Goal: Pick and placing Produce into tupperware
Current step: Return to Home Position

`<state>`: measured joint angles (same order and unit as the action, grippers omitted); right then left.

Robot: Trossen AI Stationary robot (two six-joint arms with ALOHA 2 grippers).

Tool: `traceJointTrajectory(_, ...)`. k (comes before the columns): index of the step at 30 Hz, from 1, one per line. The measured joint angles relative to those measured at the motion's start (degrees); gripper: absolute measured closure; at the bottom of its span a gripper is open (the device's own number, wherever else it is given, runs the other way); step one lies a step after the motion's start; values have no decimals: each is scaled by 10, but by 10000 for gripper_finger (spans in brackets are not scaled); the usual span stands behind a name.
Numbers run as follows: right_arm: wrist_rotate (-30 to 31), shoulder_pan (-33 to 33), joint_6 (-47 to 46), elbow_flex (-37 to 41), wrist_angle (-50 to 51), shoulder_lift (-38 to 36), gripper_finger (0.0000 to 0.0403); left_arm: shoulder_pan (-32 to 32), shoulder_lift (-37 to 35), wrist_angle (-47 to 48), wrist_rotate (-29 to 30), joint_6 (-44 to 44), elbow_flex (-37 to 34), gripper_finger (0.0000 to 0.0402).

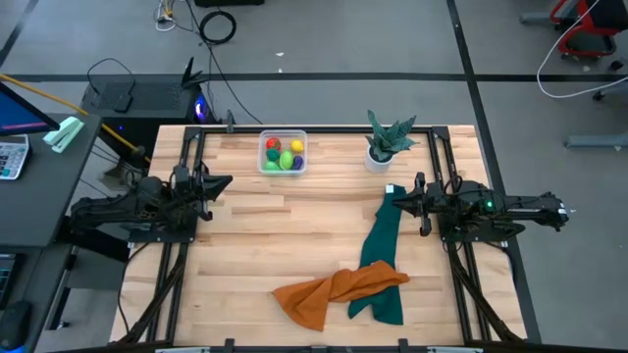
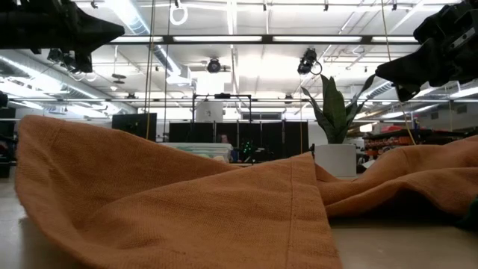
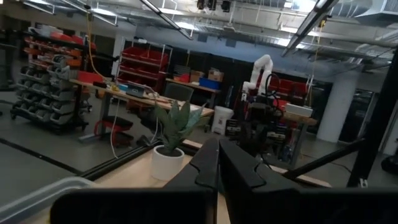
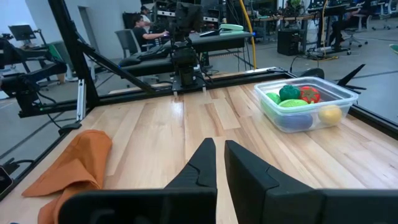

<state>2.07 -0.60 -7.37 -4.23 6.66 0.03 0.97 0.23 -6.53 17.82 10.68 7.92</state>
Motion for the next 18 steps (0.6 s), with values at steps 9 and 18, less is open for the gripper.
traceJointTrajectory(9, 0, 0, 0, 0, 0, 0, 402, 0, 0, 5, -16, 13, 0, 390)
traceJointTrajectory(18, 0, 0, 0, 0, 0, 0, 402, 0, 0, -16, -16, 28, -15, 392)
